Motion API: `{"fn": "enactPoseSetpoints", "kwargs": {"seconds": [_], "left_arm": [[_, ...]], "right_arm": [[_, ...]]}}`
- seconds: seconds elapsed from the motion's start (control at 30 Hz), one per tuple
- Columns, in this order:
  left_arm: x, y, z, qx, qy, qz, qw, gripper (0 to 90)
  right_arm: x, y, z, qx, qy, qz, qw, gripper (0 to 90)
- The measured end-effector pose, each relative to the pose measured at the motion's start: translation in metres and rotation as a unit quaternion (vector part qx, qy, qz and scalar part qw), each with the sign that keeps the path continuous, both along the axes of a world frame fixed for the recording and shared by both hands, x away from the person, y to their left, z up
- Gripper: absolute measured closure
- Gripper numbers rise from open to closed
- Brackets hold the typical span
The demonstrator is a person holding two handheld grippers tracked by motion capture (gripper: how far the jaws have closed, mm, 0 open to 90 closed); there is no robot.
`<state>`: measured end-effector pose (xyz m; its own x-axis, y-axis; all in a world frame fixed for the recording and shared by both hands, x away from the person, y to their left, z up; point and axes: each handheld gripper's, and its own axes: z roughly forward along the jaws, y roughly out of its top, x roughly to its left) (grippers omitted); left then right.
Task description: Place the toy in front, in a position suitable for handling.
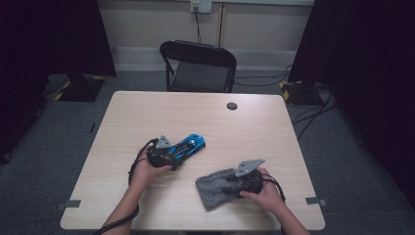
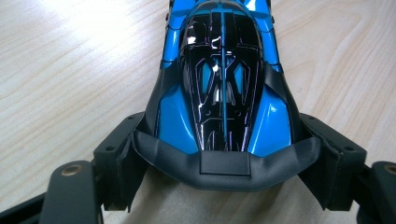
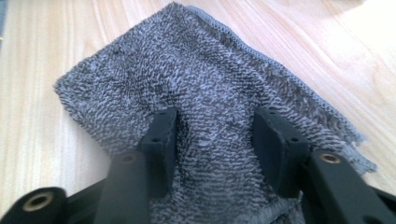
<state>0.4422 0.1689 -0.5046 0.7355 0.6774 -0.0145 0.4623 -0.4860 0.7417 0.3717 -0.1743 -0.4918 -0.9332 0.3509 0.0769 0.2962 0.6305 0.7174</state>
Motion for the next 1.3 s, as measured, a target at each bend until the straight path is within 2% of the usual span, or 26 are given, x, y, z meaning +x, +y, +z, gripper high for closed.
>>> {"fn": "enactPoseSetpoints", "kwargs": {"seconds": [0.2,0.37,0.53,0.6,0.67,0.7,0.77,1.1,1.3], "left_arm": [[0.0,0.0,0.0,0.0,0.0,0.0,1.0,24.1],[0.0,0.0,0.0,0.0,0.0,0.001,1.0,24.1],[0.0,0.0,0.0,0.0,0.0,0.0,1.0,24.1],[0.0,0.0,0.0,0.0,0.0,0.0,1.0,24.0],[0.0,0.0,0.0,0.0,0.0,0.0,1.0,24.0],[0.0,0.0,0.0,0.0,0.0,0.0,1.0,24.0],[0.0,0.0,0.0,0.0,0.0,0.001,1.0,24.1],[0.0,0.0,0.0,0.0,-0.001,0.001,1.0,24.1],[0.0,0.0,0.0,0.0,0.0,0.001,1.0,24.1]], "right_arm": [[-0.001,0.003,0.002,-0.01,0.005,-0.029,0.9995,72.0],[-0.002,0.008,0.005,-0.026,0.013,-0.045,0.9986,80.4],[-0.003,0.01,0.006,-0.027,0.021,-0.067,0.9972,82.2],[-0.003,0.01,0.007,-0.028,0.022,-0.066,0.9972,82.5],[-0.002,0.01,0.007,-0.024,0.029,-0.071,0.9968,82.7],[0.001,0.01,0.007,-0.016,0.041,-0.075,0.9962,82.8],[0.003,0.011,0.009,-0.015,0.044,-0.075,0.9961,82.9],[0.021,0.019,0.037,-0.014,0.027,-0.075,0.9967,82.9],[0.03,0.017,0.047,-0.003,0.026,-0.083,0.9962,83.0]]}}
